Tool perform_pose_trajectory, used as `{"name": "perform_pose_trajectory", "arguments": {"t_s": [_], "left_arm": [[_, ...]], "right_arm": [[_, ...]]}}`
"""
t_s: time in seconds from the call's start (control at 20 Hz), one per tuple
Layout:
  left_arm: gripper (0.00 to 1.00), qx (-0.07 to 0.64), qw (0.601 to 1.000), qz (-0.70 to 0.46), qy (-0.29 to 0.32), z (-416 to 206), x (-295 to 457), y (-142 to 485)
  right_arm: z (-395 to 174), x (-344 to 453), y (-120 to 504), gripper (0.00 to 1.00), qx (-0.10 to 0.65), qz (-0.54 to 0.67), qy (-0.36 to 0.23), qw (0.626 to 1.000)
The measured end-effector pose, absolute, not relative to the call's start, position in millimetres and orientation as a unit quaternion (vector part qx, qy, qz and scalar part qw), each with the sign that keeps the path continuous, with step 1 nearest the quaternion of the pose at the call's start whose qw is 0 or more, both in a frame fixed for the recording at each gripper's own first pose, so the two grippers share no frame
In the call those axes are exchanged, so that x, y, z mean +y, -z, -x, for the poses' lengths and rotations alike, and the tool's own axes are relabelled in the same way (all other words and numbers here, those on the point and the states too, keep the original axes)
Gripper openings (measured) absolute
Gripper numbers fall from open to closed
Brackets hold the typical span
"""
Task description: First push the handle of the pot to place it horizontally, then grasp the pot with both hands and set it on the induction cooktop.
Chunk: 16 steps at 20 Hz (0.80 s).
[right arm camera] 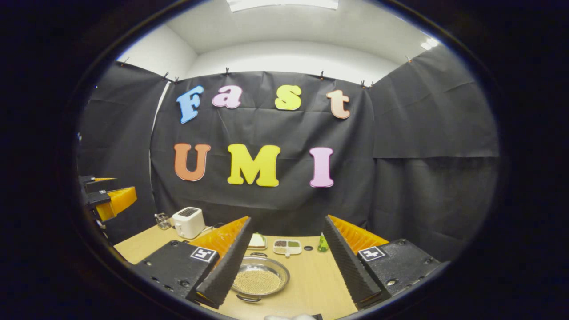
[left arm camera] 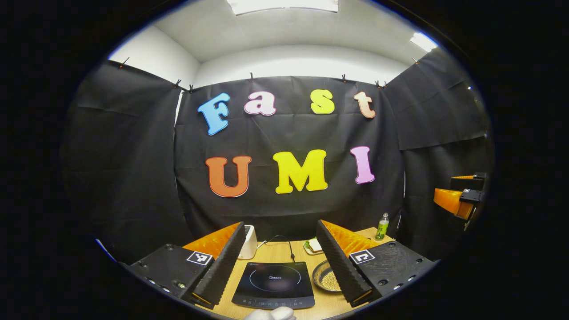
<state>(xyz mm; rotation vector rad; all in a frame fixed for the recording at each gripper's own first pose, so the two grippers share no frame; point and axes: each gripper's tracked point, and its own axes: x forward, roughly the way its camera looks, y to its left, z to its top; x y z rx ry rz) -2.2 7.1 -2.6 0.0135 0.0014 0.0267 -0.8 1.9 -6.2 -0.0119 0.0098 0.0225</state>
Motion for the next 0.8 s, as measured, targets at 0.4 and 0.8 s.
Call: {"name": "perform_pose_trajectory", "arguments": {"t_s": [0.4, 0.8], "left_arm": [[0.96, 0.004, 1.000, -0.008, -0.014, 3.0, 6.2, 7.4], [0.96, 0.011, 1.000, -0.006, -0.024, 3.0, 18.5, 16.0]], "right_arm": [[-3.5, 18.1, 13.8, 0.82, 0.017, 0.012, -0.049, 0.999], [-13.4, 44.3, 51.3, 0.11, 0.075, 0.018, -0.098, 0.992]]}}
